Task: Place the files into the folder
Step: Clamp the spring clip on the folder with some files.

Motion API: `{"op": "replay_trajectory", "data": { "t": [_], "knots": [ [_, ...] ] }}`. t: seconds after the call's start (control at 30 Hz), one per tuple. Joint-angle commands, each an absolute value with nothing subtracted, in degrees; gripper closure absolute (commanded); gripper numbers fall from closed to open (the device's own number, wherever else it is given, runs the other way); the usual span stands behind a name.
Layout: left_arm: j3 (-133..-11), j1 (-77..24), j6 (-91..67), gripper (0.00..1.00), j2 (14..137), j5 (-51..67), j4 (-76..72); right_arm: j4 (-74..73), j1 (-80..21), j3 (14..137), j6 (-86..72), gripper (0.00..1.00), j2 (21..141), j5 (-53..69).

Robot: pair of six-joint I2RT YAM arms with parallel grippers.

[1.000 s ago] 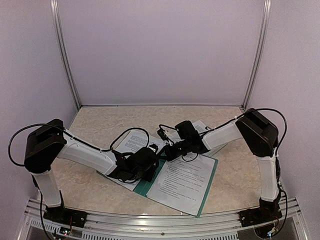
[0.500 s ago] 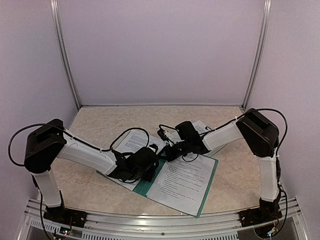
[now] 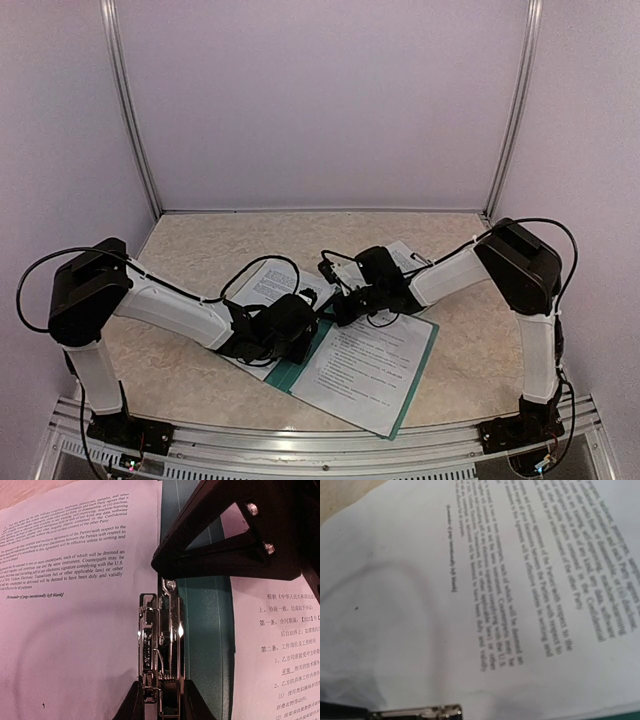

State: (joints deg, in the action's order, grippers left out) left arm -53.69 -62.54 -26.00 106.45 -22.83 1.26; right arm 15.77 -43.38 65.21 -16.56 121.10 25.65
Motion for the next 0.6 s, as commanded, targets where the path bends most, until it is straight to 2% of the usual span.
{"op": "replay_trajectory", "data": {
  "t": [0.0, 0.57],
  "knots": [
    [-52.3, -62.8, -26.2, 0.85, 106.3, -18.6, 6.7, 1.1, -42.3, 60.3, -14.5, 1.00, 124.6, 15.4],
    [-53.1, -62.8, -25.4, 0.85, 106.7, -18.6, 7.1, -1.9, -43.7, 63.0, -13.9, 1.00, 119.9, 19.0]
  ]
}}
